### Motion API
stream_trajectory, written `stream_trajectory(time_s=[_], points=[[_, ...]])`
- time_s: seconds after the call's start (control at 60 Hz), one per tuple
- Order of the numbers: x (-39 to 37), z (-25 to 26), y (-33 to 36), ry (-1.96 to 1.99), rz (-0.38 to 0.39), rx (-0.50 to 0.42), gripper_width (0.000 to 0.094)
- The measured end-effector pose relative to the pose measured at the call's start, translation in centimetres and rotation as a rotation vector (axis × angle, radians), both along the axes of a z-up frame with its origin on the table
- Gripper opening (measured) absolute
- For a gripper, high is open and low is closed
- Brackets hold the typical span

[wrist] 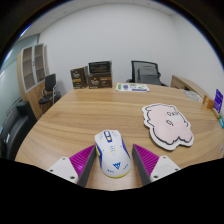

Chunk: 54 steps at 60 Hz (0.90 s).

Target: Arrange mouse

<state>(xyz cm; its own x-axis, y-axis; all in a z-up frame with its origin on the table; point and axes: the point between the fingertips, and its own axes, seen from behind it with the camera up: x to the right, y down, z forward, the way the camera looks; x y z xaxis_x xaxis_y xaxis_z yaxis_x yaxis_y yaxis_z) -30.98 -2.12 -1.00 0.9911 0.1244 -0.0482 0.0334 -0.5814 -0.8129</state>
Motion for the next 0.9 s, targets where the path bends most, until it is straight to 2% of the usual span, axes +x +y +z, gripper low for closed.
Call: stream_trajectory(time_s=[0.05, 0.1, 0.15, 0.217, 0.383, 0.5, 0.583, 0.733, 0.9], points=[[0.0, 0.0, 0.7, -0.001, -0.008, 0.000, 0.0690], [0.2, -0.1, 1.2, -0.015, -0.014, -0.005, 0.0574], [0.5, -0.3, 1.4, -0.038, -0.029, -0.015, 0.0522], [0.7, -0.3, 1.1, -0.068, -0.051, -0.031, 0.0490], [0.9, -0.3, 0.9, -0.055, -0.193, -0.089, 0.0407], [0.1, 0.6, 1.0, -0.040, -0.227, -0.104, 0.0386], [0.7, 3.4, 2.5, -0.031, -0.236, -0.049, 0.0387], [6.1, 8.6, 7.8, -0.031, -0.242, 0.035, 0.0386], [14.8, 7.2, 13.4, -0.064, -0.221, 0.017, 0.0385]])
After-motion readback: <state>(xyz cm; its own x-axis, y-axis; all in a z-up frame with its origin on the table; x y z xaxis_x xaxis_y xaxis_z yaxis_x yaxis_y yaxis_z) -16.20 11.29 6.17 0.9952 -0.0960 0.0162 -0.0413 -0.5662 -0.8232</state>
